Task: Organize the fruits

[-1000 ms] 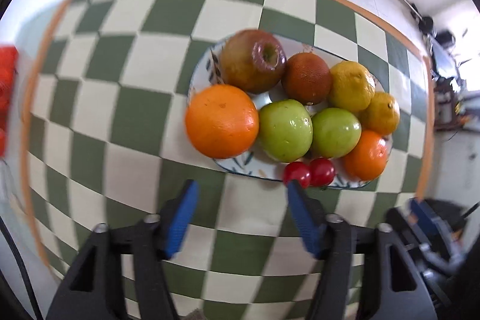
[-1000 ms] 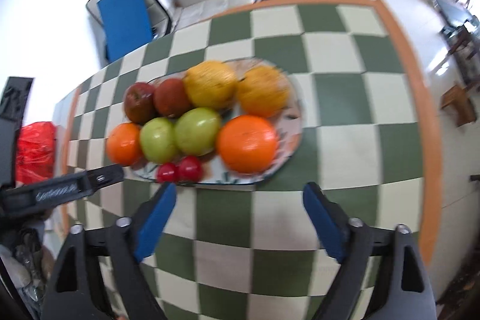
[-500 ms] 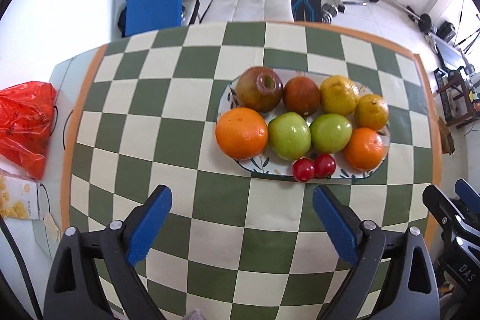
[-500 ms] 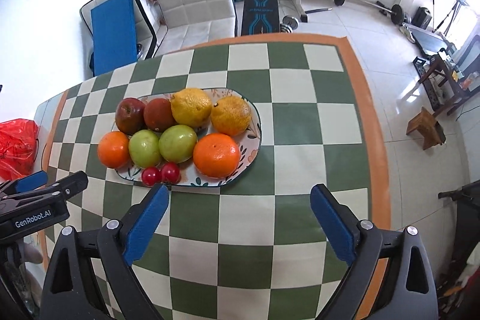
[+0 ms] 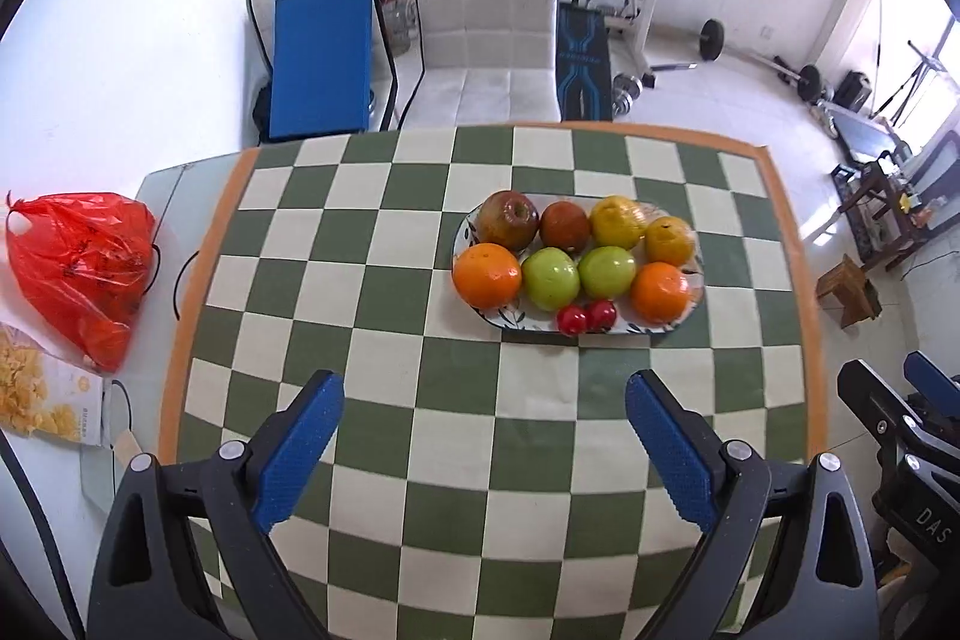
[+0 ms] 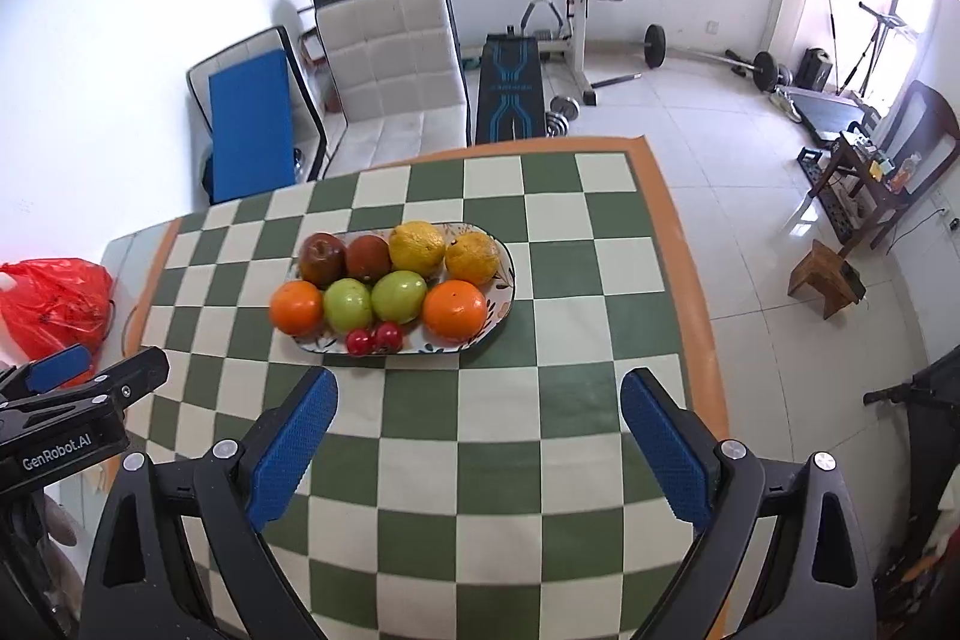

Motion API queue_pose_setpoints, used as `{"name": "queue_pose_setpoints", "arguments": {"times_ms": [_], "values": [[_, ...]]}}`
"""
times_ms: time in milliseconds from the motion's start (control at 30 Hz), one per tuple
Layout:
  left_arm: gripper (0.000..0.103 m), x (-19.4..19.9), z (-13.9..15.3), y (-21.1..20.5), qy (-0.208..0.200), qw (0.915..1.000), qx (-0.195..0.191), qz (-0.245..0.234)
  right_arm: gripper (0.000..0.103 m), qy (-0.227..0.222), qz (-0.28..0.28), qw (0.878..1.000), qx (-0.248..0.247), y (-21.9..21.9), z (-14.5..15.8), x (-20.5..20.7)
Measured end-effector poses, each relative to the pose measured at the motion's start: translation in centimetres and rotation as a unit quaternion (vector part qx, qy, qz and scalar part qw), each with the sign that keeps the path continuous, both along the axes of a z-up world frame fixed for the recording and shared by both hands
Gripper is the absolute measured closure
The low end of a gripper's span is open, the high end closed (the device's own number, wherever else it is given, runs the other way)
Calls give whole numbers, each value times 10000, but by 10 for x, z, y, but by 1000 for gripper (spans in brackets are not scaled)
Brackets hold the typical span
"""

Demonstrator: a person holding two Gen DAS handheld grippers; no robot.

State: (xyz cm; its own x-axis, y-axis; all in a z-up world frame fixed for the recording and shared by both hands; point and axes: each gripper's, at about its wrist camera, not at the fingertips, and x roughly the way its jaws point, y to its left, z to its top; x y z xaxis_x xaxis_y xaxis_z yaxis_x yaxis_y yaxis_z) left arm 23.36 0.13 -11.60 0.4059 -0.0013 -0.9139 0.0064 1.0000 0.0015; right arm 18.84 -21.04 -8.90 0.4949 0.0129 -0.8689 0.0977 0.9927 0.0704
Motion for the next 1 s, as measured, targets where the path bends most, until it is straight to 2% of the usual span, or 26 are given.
{"name": "queue_pose_setpoints", "arguments": {"times_ms": [333, 433, 733, 1000], "values": [[7, -67, 64, 5, -577, 9981, -131, -155, 5, -500, 78, 9987, -34, 16, 73, -82], [7, -82, 79, 7, -685, 9972, -242, -155, 5, -639, 118, 9979, -77, 20, 93, -102], [7, -129, 118, 4, -1054, 9939, -256, -215, 4, -1106, 171, 9936, -121, 26, 151, -155], [7, -151, 134, 1, -1210, 9921, -240, -216, 4, -1213, 240, 9922, -126, 28, 171, -176]]}}
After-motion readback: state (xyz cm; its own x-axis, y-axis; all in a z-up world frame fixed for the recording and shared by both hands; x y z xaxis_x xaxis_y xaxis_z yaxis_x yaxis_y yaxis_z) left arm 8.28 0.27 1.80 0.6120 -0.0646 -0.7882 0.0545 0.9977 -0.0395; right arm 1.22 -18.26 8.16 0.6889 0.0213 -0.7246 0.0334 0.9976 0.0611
